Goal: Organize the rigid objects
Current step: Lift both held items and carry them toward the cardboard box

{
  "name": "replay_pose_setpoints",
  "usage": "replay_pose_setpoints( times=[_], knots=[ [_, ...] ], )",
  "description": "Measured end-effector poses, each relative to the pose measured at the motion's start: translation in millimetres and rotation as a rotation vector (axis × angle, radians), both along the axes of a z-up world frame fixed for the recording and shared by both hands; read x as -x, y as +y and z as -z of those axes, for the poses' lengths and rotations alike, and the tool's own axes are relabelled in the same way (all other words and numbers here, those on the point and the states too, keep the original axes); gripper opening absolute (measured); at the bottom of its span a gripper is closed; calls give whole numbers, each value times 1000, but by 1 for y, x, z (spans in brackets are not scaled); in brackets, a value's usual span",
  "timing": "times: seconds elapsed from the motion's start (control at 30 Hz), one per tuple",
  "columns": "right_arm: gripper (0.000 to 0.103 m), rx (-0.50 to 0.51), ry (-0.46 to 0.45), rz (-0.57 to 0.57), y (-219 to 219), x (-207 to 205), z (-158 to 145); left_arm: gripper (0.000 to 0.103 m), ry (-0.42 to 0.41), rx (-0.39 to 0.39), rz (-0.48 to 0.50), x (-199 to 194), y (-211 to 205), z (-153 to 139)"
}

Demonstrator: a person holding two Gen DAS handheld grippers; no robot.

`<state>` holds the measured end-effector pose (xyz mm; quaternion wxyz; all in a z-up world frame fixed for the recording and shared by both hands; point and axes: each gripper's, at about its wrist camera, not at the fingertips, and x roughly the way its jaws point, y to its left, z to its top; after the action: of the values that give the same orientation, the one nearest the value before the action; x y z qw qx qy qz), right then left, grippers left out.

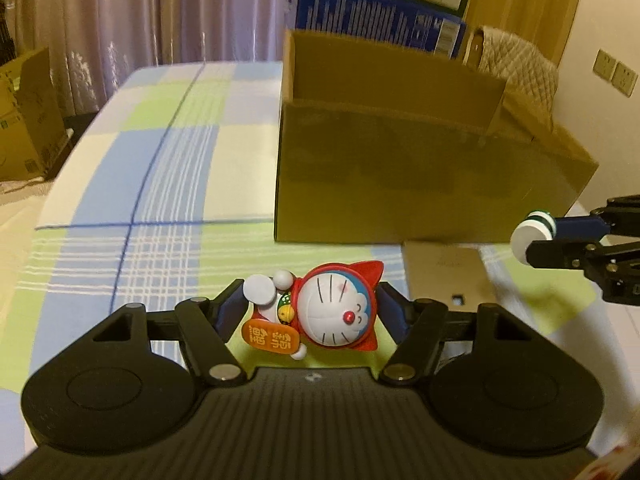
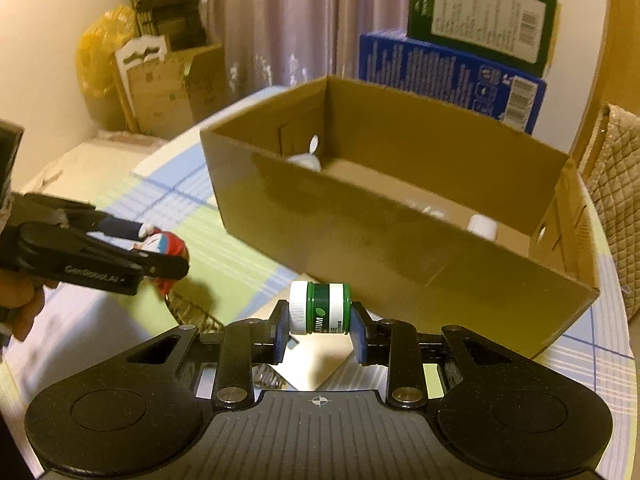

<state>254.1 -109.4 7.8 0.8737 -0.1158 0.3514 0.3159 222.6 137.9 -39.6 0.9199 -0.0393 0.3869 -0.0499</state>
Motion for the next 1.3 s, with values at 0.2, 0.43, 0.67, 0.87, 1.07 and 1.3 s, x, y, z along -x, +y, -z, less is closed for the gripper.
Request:
replay_pose_setpoints(
  times=[0.2, 0.43, 0.67, 0.87, 1.07, 1.3],
  knots=[
    [28, -70, -55, 61, -8, 8, -24, 65, -87, 2, 4, 16, -8, -33],
    [28, -88, -145, 90, -19, 23, -38, 65, -162, 12, 11, 21, -28, -61],
    [28, -118, -219, 167, -40, 31, -58, 65, -187, 18, 27, 28, -44, -77],
    [28, -208, -232, 310, -65, 20, -54, 65, -217, 17, 38, 17, -50, -93],
    [28, -221, -295, 382, -74, -13, -83, 65, -260, 18, 47, -21, -61, -113],
    [28, -188, -226, 473, -66, -63, -86, 65, -279, -7, 97, -64, -81, -118]
  ],
)
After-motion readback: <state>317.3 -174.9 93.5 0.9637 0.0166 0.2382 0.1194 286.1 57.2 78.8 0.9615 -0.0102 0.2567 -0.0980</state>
